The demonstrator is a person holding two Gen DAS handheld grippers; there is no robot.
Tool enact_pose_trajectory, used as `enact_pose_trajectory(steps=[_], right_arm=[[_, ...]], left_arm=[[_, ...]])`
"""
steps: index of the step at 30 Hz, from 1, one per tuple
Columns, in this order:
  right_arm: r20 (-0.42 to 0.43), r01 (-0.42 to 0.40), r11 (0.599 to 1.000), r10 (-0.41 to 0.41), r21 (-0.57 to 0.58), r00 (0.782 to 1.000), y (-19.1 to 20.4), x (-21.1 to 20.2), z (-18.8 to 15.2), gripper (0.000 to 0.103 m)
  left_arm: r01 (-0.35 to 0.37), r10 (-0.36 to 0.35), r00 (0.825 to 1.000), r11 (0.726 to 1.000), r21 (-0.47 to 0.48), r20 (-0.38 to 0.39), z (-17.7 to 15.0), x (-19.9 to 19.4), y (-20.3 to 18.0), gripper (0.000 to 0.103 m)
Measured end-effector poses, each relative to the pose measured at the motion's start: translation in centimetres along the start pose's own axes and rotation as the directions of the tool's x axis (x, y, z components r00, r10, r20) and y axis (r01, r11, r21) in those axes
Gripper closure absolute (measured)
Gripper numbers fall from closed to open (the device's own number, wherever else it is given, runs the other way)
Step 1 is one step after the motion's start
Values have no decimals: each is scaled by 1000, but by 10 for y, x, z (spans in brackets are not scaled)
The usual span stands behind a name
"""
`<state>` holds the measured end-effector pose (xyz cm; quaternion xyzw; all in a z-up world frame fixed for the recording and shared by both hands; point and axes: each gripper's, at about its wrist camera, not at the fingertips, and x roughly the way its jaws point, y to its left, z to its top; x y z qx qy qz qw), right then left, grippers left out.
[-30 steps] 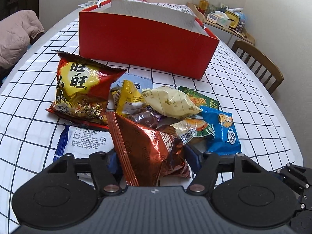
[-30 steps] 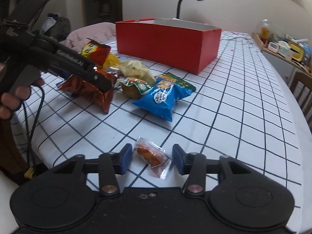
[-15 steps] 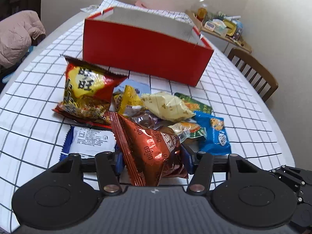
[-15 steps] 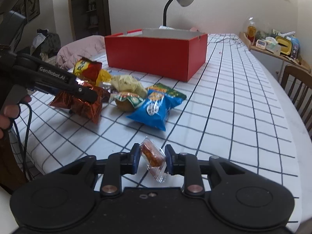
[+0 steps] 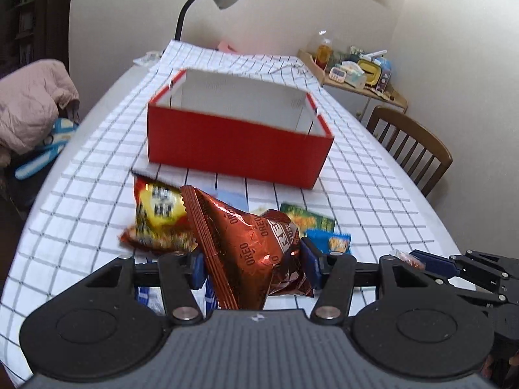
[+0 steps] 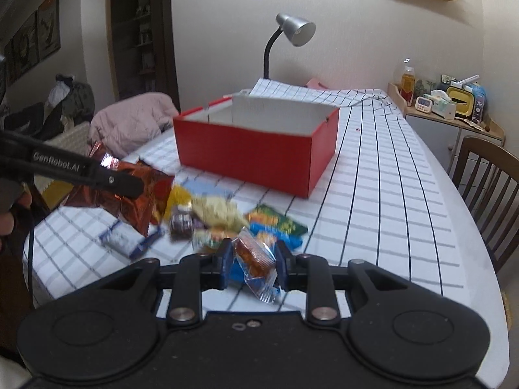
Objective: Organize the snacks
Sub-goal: 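Carry both snacks over the red box and open both grippers to drop them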
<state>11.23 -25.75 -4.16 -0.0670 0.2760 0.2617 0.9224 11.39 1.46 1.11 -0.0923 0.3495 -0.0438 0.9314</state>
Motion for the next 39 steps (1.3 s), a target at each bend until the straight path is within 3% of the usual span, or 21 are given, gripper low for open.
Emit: enact_pose_trajectory(steps=[11, 18, 33, 39], right_arm=[[101, 42, 999, -43, 11, 994, -7, 10, 73, 77], [113, 65, 998, -65, 3, 991, -12, 40, 118, 77], [-3, 97, 995, -97, 25, 995, -33, 150, 171, 75], [-81, 111, 993, -107, 42, 991, -48, 194, 177, 75]], left_arm=[[-60, 53, 993, 996, 67, 109, 72, -13, -12, 47], [-77, 73, 994, 996, 46, 82, 122, 13, -6, 47], [-151, 149, 988, 986, 74, 36, 198, 107, 10, 47], [-164, 167, 985, 982, 89, -32, 218, 153, 16, 47]])
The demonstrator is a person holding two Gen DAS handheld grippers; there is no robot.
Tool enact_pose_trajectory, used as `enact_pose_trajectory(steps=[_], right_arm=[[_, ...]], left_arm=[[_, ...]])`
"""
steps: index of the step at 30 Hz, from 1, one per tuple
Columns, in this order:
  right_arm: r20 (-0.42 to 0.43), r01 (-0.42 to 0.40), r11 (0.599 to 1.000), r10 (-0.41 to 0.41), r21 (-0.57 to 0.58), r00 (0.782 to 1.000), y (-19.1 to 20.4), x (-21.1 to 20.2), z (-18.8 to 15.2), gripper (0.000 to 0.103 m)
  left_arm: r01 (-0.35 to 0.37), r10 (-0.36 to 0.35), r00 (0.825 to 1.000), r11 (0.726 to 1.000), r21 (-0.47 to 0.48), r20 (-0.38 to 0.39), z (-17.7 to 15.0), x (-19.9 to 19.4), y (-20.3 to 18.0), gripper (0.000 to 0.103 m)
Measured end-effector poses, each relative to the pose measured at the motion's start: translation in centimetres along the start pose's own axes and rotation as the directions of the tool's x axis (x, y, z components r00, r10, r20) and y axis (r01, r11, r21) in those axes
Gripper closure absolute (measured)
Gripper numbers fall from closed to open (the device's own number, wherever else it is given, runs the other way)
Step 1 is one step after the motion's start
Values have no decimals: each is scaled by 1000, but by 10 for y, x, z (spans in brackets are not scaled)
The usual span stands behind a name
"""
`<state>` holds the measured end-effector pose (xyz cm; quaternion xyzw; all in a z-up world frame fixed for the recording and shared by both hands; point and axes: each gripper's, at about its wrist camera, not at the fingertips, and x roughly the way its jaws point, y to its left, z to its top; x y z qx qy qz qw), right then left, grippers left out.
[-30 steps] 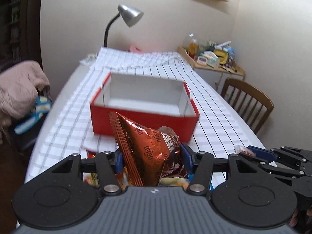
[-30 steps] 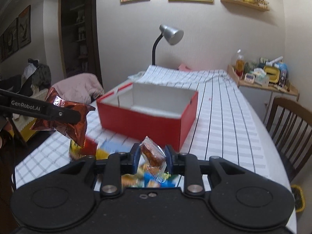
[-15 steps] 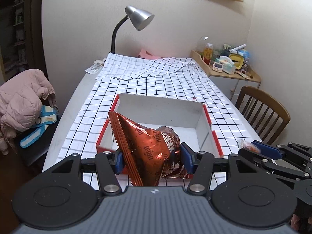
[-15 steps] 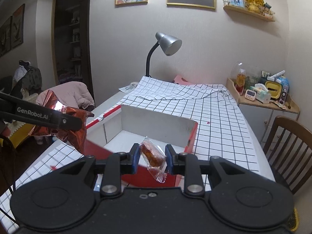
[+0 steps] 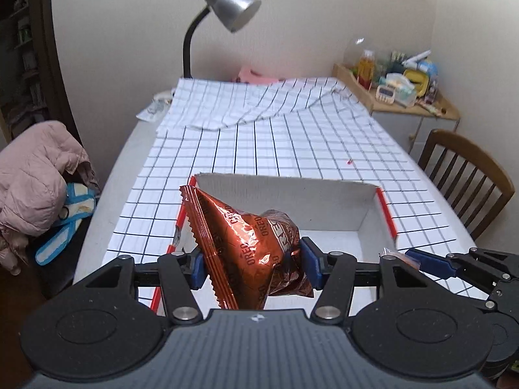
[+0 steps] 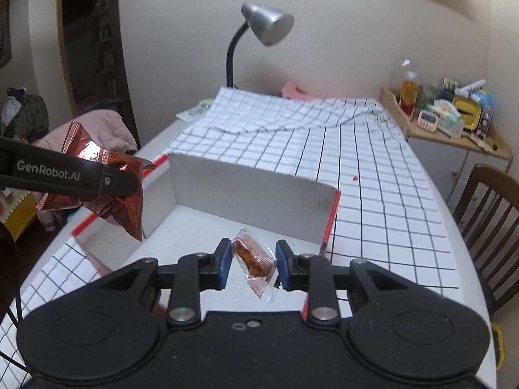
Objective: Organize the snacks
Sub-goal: 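Carry both snacks over the red box and open both grippers to drop them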
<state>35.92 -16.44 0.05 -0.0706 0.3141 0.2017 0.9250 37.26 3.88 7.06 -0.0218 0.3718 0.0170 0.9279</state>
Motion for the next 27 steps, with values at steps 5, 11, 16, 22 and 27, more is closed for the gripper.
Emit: enact_pose_trajectory(steps=[5, 11, 16, 22, 27], right_arm=[[-76, -12, 1000, 11, -1, 997, -1, 34, 4, 75], [-143, -15, 1000, 14, -3, 990, 4, 59, -2, 75], [-174, -16, 1000, 13, -16, 985, 7, 69, -5, 75], [-198, -13, 1000, 8, -25, 980, 8, 75, -7, 71], [-200, -7, 1000, 1, -27, 980, 9, 74, -7, 68]], left_arm=[[-24, 24, 997, 1000, 11, -71, 8, 36, 4, 47], [-52, 57, 986, 998, 35, -156, 5, 74, 5, 46], [-68, 80, 974, 996, 62, -210, -8, 97, 2, 46], [-52, 68, 967, 996, 73, -245, -17, 107, -1, 46], [-53, 67, 966, 997, 60, -250, -21, 110, -1, 44]])
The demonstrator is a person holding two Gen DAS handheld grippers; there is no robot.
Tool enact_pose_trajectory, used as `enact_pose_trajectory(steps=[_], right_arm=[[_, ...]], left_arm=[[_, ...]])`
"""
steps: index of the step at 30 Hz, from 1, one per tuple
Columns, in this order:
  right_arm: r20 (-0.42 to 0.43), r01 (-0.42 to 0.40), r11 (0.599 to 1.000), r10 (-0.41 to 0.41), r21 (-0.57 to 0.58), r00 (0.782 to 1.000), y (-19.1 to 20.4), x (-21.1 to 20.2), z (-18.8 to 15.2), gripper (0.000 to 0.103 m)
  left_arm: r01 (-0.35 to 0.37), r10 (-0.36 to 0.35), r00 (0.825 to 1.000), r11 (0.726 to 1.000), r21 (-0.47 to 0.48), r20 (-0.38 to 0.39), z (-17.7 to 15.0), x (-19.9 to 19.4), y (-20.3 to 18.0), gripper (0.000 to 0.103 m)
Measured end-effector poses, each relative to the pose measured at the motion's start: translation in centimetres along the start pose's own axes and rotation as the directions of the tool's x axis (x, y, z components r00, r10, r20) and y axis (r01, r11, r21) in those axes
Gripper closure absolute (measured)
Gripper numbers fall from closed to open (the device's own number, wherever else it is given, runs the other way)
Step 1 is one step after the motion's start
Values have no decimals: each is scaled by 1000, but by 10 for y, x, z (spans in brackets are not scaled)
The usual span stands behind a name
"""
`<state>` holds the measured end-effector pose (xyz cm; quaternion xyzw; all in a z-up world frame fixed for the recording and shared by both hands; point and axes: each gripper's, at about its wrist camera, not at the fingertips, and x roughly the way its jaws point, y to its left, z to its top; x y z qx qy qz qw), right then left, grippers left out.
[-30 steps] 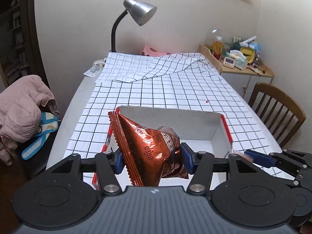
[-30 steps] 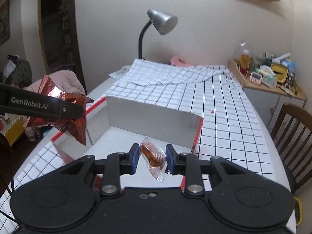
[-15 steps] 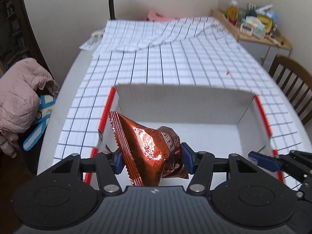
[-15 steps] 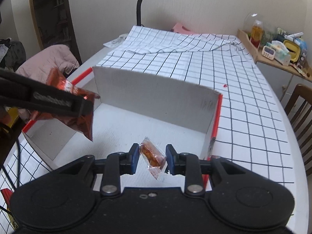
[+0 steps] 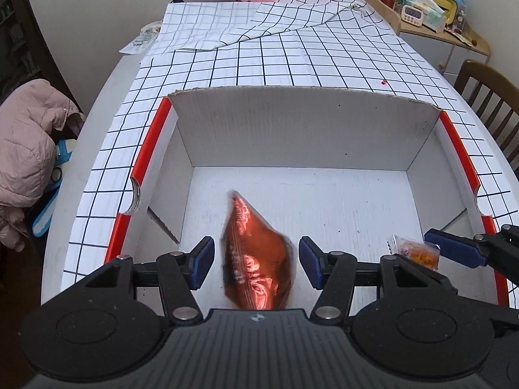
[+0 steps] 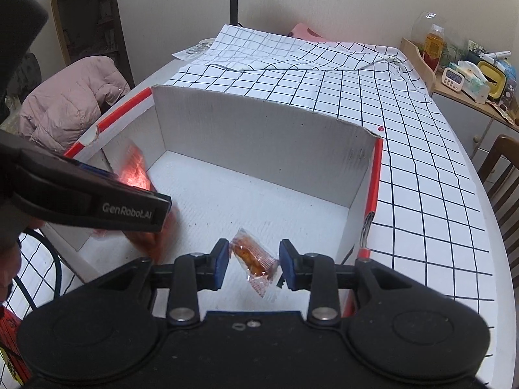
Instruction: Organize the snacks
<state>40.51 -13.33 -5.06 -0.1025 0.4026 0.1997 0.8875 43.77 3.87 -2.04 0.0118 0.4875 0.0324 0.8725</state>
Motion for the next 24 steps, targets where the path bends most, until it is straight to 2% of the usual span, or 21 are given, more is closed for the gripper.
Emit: enact_pose_trajectory(steps=[2, 6, 11, 15, 17, 24], right_arm=[[2, 2, 1000, -2, -1, 1000, 1, 0, 0, 66], [9, 4, 1000, -4, -2, 1000, 1, -4, 0, 62], [32, 14, 1000, -14, -4, 999, 4, -15, -2, 44], [59, 24, 1000, -24, -8, 998, 5, -29, -2, 38], [75, 25, 1000, -25, 4, 997, 3, -39, -1, 30], [124, 21, 1000, -22, 9, 992, 1, -76, -6, 26]], left_arm=[[1, -1, 1000, 1000, -5, 3, 0, -1, 0, 38], [1, -1, 1000, 1000, -4, 14, -2, -7, 1, 38], [-2, 3, 999, 1000, -22, 39, -3, -21, 5, 36], [4, -1, 997, 999, -34, 72, -2, -38, 8, 34], [13, -9, 996, 999, -38, 90, -2, -49, 9, 33], [36, -31, 990, 999, -40, 137, -11, -87, 11, 33]])
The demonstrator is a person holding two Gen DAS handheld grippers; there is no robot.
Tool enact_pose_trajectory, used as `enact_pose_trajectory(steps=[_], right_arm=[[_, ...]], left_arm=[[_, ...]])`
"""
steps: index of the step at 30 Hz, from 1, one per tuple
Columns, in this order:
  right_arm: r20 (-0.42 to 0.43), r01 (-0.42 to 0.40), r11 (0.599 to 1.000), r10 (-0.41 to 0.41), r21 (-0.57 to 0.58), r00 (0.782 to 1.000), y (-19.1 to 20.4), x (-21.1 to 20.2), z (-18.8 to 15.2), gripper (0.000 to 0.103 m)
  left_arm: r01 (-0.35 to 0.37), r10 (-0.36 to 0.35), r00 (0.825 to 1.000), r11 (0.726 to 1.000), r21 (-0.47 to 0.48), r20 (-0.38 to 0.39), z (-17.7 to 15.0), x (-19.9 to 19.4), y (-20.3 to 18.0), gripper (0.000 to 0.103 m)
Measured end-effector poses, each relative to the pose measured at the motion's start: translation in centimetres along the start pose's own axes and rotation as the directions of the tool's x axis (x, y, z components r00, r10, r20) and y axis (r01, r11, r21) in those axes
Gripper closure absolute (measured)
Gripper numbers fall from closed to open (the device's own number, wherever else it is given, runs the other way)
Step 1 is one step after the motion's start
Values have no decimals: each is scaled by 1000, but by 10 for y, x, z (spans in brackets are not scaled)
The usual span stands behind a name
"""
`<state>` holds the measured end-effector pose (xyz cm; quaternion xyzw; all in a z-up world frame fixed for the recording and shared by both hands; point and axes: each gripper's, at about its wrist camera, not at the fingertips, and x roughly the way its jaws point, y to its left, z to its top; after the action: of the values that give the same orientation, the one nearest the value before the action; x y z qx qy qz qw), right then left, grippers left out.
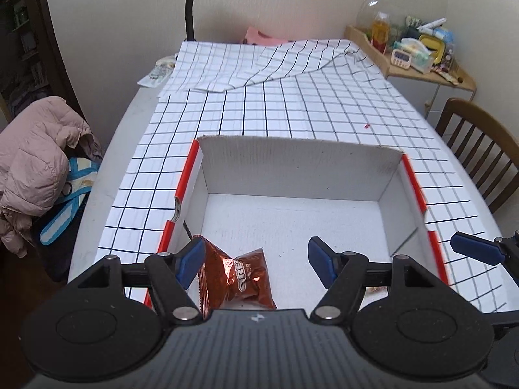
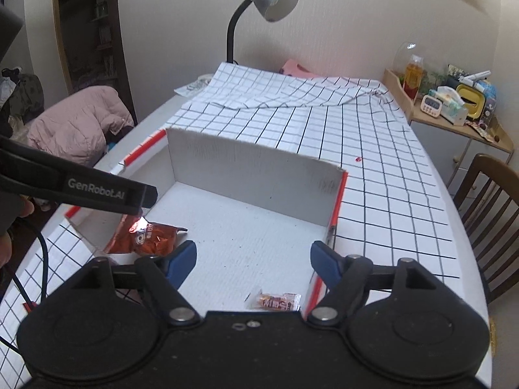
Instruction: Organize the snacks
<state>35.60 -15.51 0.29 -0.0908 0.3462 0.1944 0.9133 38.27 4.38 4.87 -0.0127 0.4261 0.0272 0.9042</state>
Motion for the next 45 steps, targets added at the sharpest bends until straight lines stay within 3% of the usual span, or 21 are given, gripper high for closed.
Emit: enact_pose_trajectory(steps=[13, 23, 28, 31, 37, 39, 45], right_arm=[[83, -39, 999, 40, -10, 996, 14, -71, -23, 16], [114, -96, 994, 101, -45, 988, 28, -113, -64, 6], [120, -116, 992, 121, -48, 985, 32, -126, -89, 3], [123, -124, 992, 128, -37, 984, 29, -130, -103, 2], [131, -100, 995, 98, 7, 987, 24, -130, -136, 2], [129, -86, 996, 81, 32, 988, 23, -127, -148, 2], [94, -42, 994, 33, 100, 995, 18, -110, -180, 2]], left_arm=[[53, -54, 996, 999, 10, 76, -38, -72, 7, 33], [112, -111, 987, 994, 2, 112, -90, -108, 16, 25], [185, -183, 971, 983, 0, 153, -118, -121, 21, 20], [192, -193, 962, 981, 24, 192, -136, -129, 21, 19], [194, -190, 958, 981, 3, 214, -172, -128, 26, 14], [207, -201, 960, 978, -8, 196, -185, -121, 29, 4], [149, -141, 980, 987, -53, 139, -209, -90, 39, 1]])
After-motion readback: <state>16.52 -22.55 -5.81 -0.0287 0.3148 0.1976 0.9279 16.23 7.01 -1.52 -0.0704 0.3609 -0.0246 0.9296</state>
